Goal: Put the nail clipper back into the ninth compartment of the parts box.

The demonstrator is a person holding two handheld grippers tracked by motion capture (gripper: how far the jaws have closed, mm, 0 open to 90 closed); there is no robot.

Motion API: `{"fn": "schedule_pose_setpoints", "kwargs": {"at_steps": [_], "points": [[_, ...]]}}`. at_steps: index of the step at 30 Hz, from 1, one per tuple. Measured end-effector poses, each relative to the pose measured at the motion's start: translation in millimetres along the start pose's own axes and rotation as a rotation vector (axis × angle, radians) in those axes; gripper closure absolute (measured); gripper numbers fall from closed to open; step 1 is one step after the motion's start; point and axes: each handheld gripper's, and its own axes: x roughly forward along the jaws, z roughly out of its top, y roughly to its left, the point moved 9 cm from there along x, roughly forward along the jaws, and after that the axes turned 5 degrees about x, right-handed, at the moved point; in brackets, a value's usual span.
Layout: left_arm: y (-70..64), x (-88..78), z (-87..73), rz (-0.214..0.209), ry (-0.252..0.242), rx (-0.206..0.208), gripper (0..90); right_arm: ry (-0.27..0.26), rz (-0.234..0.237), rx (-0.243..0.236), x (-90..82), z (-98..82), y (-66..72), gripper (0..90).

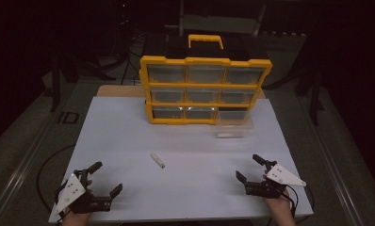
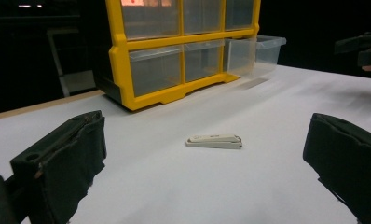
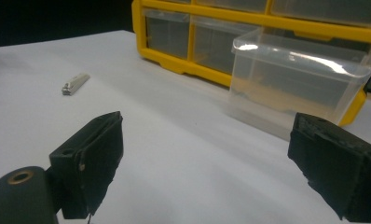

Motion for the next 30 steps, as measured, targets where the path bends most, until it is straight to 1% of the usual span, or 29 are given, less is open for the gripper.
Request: {"fn": "schedule_pose_setpoints", "kwargs": {"at_steps": [2, 5, 6, 8, 10, 13, 14, 17, 19, 22, 23, 24, 28, 30], "points": [[0.0, -0.4, -0.2, 0.002, 0.001, -0.003, 0.5, 0.004, -0.014, -0.007, 0.2, -0.8, -1.6, 10.4], [-0.2, -0.5, -1.2, -0.001, 0.01, 0.001, 0.5, 0.008, -0.016, 0.001, 0.5, -2.0, -3.2, 10.4], [-0.1, -0.4, -1.6, 0.0, 0.012, 0.001, 0.5, 0.014, -0.009, 0.012, 0.8, -2.8, -3.6, 10.4], [0.5, -0.6, -2.8, -0.003, 0.018, -0.005, 0.5, 0.019, -0.017, 0.014, 1.3, -4.0, -5.1, 10.4], [1.3, -1.7, -2.9, 0.003, 0.018, -0.008, 0.5, 0.026, -0.008, 0.023, 2.0, -4.7, -4.4, 10.4], [1.5, -2.7, -2.4, 0.003, 0.013, -0.008, 0.5, 0.032, -0.008, 0.02, 3.2, -4.6, -4.0, 10.4], [1.5, -3.0, -2.0, 0.008, 0.014, -0.004, 0.5, 0.035, -0.01, 0.027, 4.2, -4.4, -2.8, 10.4], [1.1, -3.2, -1.8, 0.006, 0.015, -0.004, 0.5, 0.044, -0.01, 0.036, 4.7, -4.0, -1.6, 10.4], [1.0, -3.8, -1.7, 0.004, 0.014, -0.004, 0.5, 0.051, -0.005, 0.05, 4.3, -1.5, 0.2, 10.4], [0.9, -4.5, -0.6, 0.004, 0.008, -0.007, 0.5, 0.062, -0.01, 0.068, 3.0, 4.4, 1.4, 10.4], [0.7, -4.7, -0.4, 0.004, 0.007, -0.007, 0.5, 0.058, -0.007, 0.069, 2.7, 7.0, 2.1, 10.3], [0.5, -4.7, -0.3, 0.003, 0.007, -0.008, 0.5, 0.066, 0.001, 0.076, 2.7, 8.6, 3.5, 10.3], [0.3, -4.3, 0.2, 0.002, 0.006, -0.007, 0.5, 0.091, 0.007, 0.056, 3.8, 16.9, 8.6, 9.9], [0.1, -4.1, 0.0, 0.001, 0.008, -0.006, 0.5, 0.096, 0.021, 0.066, 5.2, 21.8, 12.3, 9.8]]}}
